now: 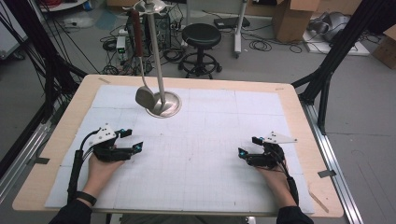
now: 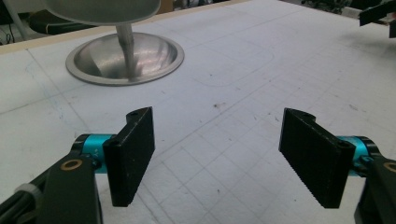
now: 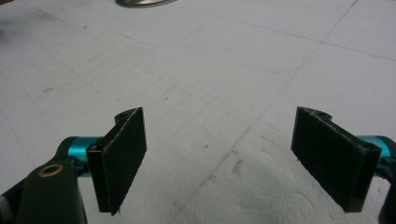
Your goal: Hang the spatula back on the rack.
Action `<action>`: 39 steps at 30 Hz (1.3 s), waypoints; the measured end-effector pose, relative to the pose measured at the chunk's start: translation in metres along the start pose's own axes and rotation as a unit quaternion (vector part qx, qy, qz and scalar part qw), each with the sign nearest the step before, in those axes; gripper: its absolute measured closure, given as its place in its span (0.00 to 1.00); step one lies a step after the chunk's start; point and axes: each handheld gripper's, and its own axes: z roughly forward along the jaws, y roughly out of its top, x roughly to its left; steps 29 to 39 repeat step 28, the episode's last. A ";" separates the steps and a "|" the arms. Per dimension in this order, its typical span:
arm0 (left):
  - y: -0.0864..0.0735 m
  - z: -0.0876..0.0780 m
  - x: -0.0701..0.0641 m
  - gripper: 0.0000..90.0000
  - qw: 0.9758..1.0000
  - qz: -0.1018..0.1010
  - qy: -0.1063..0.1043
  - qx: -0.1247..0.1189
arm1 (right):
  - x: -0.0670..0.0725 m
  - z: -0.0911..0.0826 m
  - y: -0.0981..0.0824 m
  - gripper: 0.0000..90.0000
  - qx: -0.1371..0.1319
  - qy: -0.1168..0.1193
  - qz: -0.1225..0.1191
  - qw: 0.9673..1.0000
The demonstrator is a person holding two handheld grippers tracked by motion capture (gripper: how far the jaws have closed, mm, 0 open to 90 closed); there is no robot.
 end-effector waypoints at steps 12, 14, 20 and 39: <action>0.000 0.001 -0.001 0.31 1.000 0.010 0.009 -0.011 | 0.003 -0.007 -0.003 0.18 -0.022 -0.005 -0.023 0.999; 0.000 0.001 -0.001 0.31 1.000 0.010 0.009 -0.010 | 0.003 -0.007 -0.003 0.18 -0.022 -0.006 -0.023 0.999; 0.000 0.002 -0.001 0.32 1.000 0.014 0.017 -0.003 | 0.004 -0.006 -0.003 0.18 -0.022 -0.007 -0.029 0.999; 0.000 0.003 -0.001 0.32 1.000 0.008 0.017 -0.004 | 0.003 -0.006 -0.003 0.18 -0.020 -0.005 -0.027 0.999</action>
